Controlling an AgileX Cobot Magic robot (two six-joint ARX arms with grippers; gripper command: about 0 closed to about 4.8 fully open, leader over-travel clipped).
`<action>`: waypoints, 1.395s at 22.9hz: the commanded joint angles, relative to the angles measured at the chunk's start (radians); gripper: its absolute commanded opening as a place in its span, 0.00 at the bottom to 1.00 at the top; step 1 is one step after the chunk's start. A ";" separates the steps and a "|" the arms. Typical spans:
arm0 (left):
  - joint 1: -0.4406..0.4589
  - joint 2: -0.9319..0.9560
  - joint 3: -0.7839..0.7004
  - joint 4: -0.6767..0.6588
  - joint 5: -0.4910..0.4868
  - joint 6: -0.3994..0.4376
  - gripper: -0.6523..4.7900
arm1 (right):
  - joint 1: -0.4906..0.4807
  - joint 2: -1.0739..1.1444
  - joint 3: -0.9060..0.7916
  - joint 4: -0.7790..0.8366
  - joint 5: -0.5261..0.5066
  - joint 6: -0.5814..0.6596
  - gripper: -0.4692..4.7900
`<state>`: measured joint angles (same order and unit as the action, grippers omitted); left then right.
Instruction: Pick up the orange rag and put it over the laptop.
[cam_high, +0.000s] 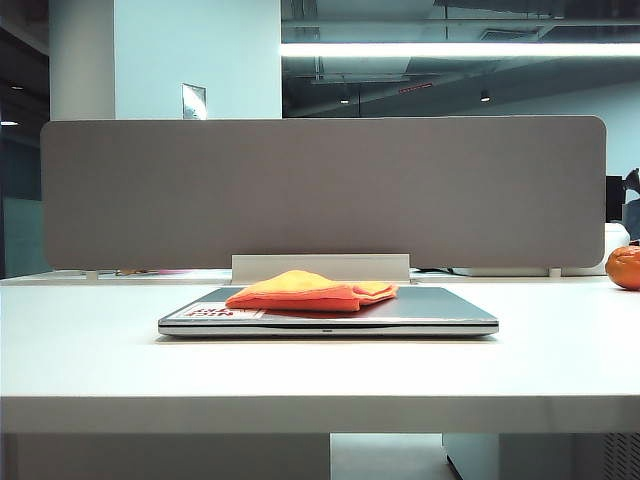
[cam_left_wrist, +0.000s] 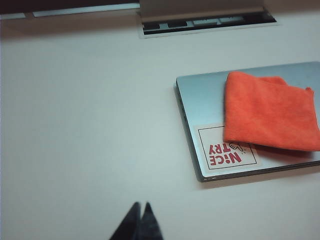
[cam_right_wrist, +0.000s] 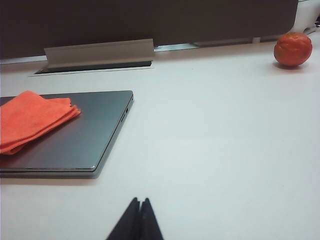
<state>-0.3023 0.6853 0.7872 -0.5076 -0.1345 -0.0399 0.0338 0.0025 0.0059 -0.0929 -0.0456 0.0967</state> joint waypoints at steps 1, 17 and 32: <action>-0.001 -0.101 -0.061 0.023 -0.005 -0.005 0.11 | 0.001 -0.002 -0.003 0.008 0.002 0.000 0.08; -0.001 -0.355 -0.229 -0.031 -0.008 -0.039 0.11 | 0.001 -0.002 -0.003 0.008 0.002 0.000 0.08; 0.040 -0.356 -0.291 0.076 -0.086 -0.003 0.11 | 0.001 -0.002 -0.003 0.007 0.002 0.000 0.08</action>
<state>-0.2832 0.3302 0.5129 -0.4812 -0.2226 -0.0410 0.0338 0.0025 0.0059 -0.0959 -0.0456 0.0971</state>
